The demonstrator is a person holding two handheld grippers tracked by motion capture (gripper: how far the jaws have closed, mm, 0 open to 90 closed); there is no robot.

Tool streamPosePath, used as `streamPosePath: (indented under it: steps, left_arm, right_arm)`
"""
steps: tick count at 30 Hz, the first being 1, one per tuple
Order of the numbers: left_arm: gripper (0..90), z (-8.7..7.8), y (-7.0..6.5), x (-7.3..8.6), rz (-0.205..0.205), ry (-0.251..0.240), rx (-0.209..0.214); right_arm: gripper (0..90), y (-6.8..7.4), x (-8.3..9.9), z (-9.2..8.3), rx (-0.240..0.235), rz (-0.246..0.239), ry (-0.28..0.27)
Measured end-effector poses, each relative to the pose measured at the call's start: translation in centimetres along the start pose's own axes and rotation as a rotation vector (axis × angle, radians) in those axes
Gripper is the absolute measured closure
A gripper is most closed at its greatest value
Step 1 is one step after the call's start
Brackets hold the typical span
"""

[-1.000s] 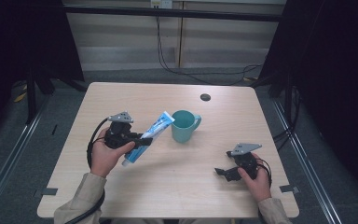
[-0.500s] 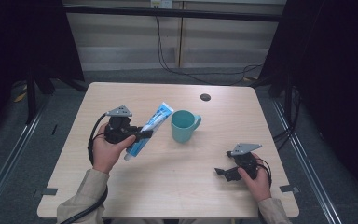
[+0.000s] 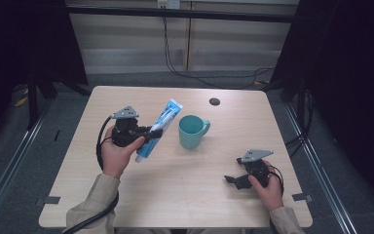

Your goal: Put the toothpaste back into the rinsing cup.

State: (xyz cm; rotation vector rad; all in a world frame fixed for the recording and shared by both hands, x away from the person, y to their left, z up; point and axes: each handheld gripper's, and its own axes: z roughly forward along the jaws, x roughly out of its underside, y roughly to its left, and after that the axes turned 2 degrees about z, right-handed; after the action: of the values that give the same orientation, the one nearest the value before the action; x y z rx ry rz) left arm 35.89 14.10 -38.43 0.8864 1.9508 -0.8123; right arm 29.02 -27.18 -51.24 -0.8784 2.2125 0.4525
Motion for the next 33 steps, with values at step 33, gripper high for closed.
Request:
streamPosePath:
  steps: [33]
  left_arm:
    - [74.5,0.7,-0.7,-0.6,0.012,-0.060,-0.045]
  right_arm:
    - [16.1,0.1,-1.4,-0.7,0.002,0.079,-0.016]
